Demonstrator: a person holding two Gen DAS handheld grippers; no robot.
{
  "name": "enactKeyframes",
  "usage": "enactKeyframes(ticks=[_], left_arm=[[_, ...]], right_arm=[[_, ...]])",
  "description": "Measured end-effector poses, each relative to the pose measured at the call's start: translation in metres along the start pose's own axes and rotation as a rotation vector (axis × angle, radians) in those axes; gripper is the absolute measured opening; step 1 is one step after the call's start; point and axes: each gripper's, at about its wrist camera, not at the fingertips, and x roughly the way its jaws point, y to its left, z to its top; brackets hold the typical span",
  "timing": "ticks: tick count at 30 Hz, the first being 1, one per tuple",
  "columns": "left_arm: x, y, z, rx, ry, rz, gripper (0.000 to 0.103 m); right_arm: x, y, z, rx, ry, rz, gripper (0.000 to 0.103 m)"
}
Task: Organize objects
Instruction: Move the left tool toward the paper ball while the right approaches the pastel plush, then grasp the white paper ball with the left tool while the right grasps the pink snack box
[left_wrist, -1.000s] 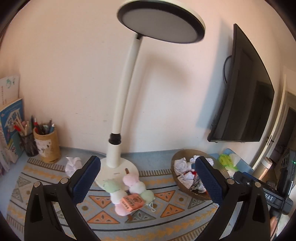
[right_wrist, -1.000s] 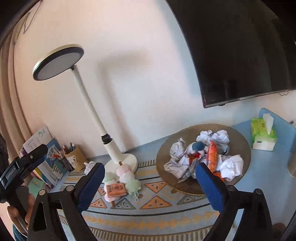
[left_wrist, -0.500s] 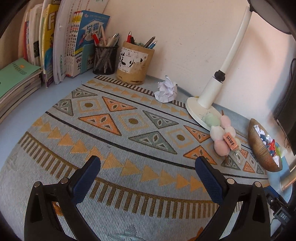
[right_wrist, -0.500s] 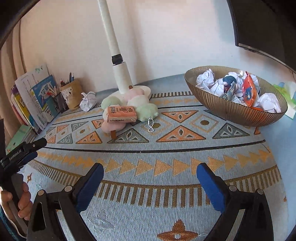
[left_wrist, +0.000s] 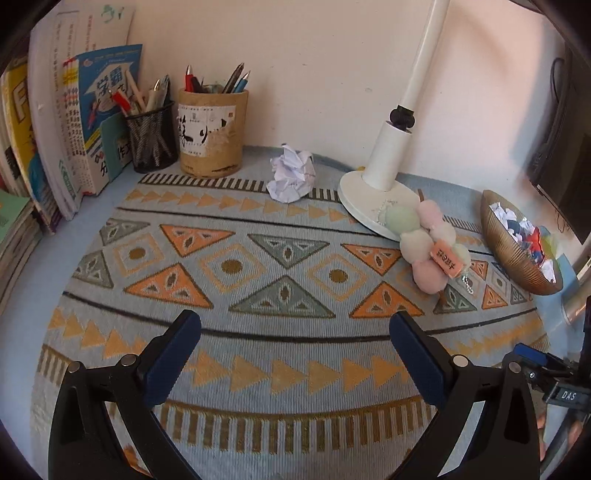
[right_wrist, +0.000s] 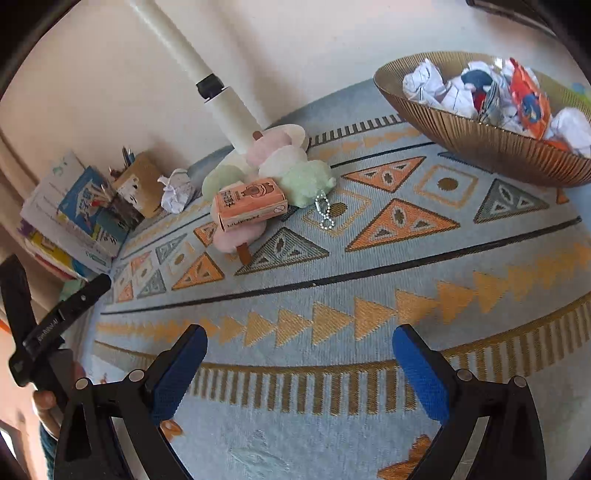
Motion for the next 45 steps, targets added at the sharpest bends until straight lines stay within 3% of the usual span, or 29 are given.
enactKeyframes(ticks=[4,8,11,15,17,18,20,22,23,25,28,31,33,35,41,45], left_arm=[[0.026,0.001,0.052,0.110,-0.033,0.035,0.102],[0.081,0.001,0.091,0.131,0.034,-0.019,0.102],[0.125,-0.001,0.110,0.140,0.089,-0.003,0.102],[0.151,0.001,0.119,0.119,0.084,-0.036,0.101],[0.155,0.002,0.118,0.121,0.070,-0.042,0.099],[0.155,0.003,0.116,0.119,0.058,-0.041,0.095],[0.154,0.006,0.117,0.113,0.062,-0.058,0.071],[0.154,0.011,0.118,0.091,0.060,-0.058,0.065],[0.155,0.014,0.119,0.080,0.066,-0.067,0.057],[0.152,0.017,0.119,0.061,0.067,-0.109,0.051],[0.151,0.016,0.119,0.069,0.062,-0.082,0.051],[0.147,0.013,0.118,0.081,0.048,-0.079,0.044],[0.144,0.010,0.116,0.096,0.039,-0.067,0.042],[0.135,0.005,0.111,0.122,0.017,-0.056,0.041],[0.090,-0.011,0.089,0.165,-0.043,-0.053,0.041],[0.031,-0.022,0.071,0.182,-0.078,-0.098,0.041]], right_arm=[[0.019,0.013,0.031,0.161,0.022,0.110,0.101],[0.040,0.030,0.060,0.212,0.011,0.102,0.101],[0.059,0.035,0.075,0.245,0.022,0.083,0.101],[0.083,0.042,0.096,0.282,0.053,0.087,0.098],[0.086,0.050,0.101,0.258,0.025,0.050,0.089],[0.086,0.056,0.102,0.226,0.013,0.023,0.084],[0.090,0.066,0.101,0.175,-0.003,-0.017,0.067],[0.095,0.072,0.097,0.132,0.008,-0.036,0.061],[0.095,0.070,0.093,0.119,0.014,-0.037,0.060],[0.094,0.069,0.088,0.104,0.005,-0.039,0.060],[0.088,0.064,0.082,0.080,-0.011,-0.024,0.060],[0.090,0.062,0.074,0.037,-0.009,-0.044,0.060],[0.092,0.059,0.070,0.023,-0.010,-0.045,0.046],[0.082,0.059,0.067,0.008,-0.033,-0.042,0.046],[0.004,0.063,0.056,-0.097,-0.174,0.008,0.044],[-0.050,0.053,0.044,-0.123,-0.206,-0.009,0.044]])
